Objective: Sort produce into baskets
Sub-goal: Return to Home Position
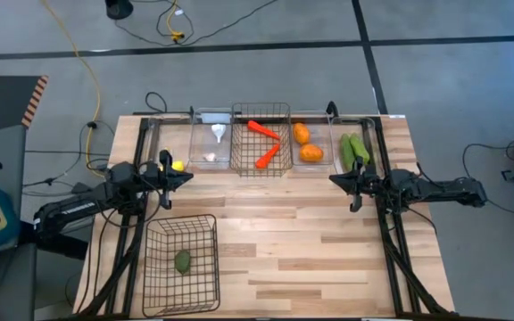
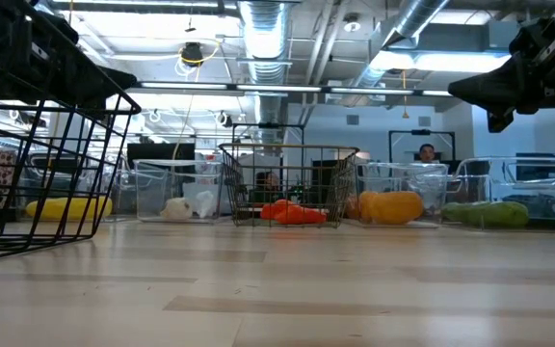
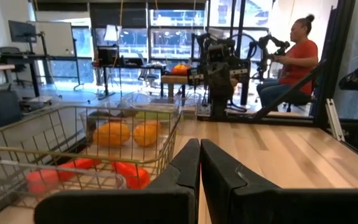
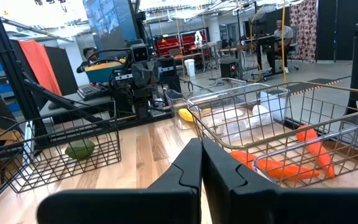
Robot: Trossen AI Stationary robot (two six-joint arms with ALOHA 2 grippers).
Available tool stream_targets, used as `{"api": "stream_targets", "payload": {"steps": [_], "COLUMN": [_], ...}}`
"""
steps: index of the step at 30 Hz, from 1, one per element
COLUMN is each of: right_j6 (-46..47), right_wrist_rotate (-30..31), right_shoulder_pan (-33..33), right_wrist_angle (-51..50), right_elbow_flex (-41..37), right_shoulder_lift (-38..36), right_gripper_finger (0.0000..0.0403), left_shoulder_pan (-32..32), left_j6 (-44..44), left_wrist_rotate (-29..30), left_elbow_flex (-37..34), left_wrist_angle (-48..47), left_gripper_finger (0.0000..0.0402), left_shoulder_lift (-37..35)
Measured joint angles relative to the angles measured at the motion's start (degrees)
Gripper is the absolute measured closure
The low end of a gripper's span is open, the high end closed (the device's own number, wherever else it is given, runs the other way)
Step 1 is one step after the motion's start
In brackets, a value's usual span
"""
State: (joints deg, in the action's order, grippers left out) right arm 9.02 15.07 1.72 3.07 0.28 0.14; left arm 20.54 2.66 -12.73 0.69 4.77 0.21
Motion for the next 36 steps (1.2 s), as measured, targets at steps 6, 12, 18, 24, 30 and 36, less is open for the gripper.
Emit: {"api": "stream_targets", "payload": {"steps": [6, 12, 18, 24, 30, 36], "right_j6": [0.02, 0.04, 0.04, 0.04, 0.02, 0.02], "right_wrist_rotate": [0.00, 0.00, 0.00, 0.00, 0.00, 0.00], "right_shoulder_pan": [0.02, 0.01, 0.00, 0.01, 0.01, 0.01], "right_wrist_angle": [0.00, -0.02, -0.02, -0.01, -0.02, -0.01], "right_elbow_flex": [-0.01, 0.00, -0.01, 0.01, 0.00, 0.00], "right_shoulder_lift": [0.00, 0.01, 0.02, 0.02, 0.02, 0.02], "right_gripper_finger": [0.0367, 0.0367, 0.0367, 0.0367, 0.0367, 0.0367], "left_shoulder_pan": [0.00, 0.02, 0.01, 0.01, 0.01, 0.01], "left_j6": [0.09, 0.15, 1.48, 1.08, 1.11, 1.17], "left_wrist_rotate": [0.42, 3.97, 6.11, 7.22, 7.43, 7.43], "left_elbow_flex": [0.00, 0.00, 0.00, 0.00, 0.00, 0.00], "left_wrist_angle": [-1.86, -2.28, -2.59, -2.75, -2.77, -2.76], "left_gripper_finger": [0.0401, 0.0401, 0.0401, 0.0401, 0.0401, 0.0401], "left_shoulder_lift": [0.02, 0.02, 0.02, 0.02, 0.02, 0.02]}}
